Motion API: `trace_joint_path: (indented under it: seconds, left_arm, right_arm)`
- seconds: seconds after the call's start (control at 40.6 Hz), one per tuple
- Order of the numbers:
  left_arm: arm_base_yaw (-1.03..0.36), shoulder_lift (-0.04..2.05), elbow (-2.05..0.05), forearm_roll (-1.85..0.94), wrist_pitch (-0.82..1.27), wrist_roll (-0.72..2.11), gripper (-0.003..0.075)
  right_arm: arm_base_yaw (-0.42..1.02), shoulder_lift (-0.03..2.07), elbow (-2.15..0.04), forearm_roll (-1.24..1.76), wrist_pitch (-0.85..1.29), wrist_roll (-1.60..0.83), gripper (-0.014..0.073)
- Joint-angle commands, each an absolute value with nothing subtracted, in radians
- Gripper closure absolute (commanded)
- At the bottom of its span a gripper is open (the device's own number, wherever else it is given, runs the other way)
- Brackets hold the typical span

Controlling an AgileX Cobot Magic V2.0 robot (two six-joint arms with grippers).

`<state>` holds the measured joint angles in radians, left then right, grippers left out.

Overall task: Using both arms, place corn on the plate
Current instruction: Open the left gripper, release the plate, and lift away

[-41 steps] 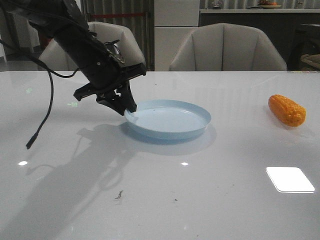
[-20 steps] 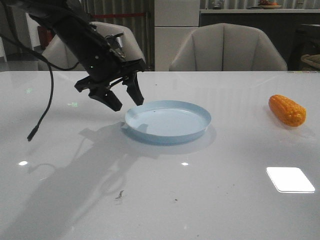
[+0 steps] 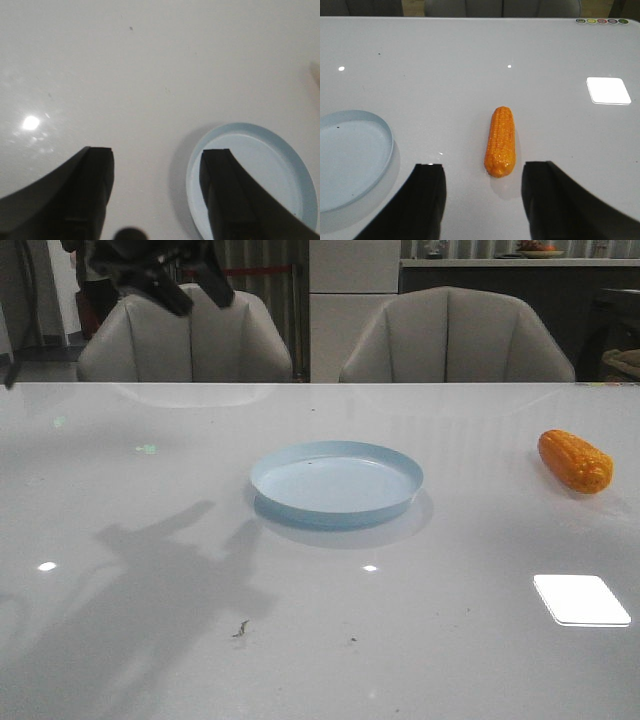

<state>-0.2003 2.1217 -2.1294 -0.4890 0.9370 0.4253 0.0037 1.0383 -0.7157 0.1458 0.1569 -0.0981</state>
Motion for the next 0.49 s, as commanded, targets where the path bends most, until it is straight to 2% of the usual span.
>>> trace_joint_path:
  seconds: [0.0,0.222,0.468]
  left_arm:
    - [-0.156,1.994,-2.152,-0.552,0.901,0.463,0.0272]
    - [-0.055,1.858,-1.966,-0.681,0.888,0.633,0.0272]
    - [0.029,1.559,-1.461,-0.791,0.603,0.717,0.0272]
  right_arm:
    - [0.004,1.056,-0.851,0.152,0.163,-0.102,0.0136]
    - [0.004,1.256,-1.159,0.152,0.435,-0.068,0.0134]
    - [0.004,1.522,-1.386,0.134,0.532,-0.042,0.0134]
